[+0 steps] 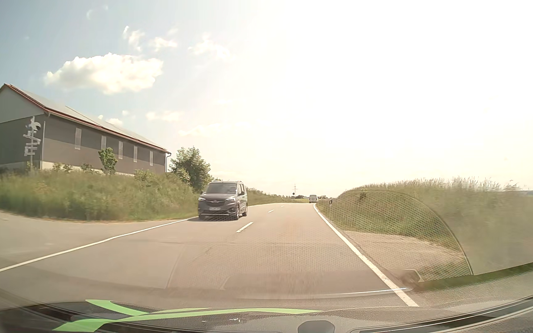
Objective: Follow the waypoints while adhering to traffic rules and regulations
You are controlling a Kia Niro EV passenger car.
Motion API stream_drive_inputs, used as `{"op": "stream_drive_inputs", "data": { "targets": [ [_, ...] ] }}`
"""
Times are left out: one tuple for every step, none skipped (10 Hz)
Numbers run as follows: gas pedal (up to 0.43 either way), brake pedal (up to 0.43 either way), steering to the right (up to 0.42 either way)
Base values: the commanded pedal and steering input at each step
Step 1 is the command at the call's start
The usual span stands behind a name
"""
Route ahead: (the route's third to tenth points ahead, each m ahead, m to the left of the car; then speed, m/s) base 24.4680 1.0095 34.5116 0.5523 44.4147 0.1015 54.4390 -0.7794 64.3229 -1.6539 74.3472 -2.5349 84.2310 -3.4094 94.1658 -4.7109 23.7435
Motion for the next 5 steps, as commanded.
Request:
{"op": "stream_drive_inputs", "data": {
  "targets": [
    [0.157, 0.0, 0.009],
    [0.177, 0.0, 0.008],
    [0.177, 0.0, 0.008],
    [0.197, 0.0, 0.008],
    [0.209, 0.0, 0.008]
  ]
}}
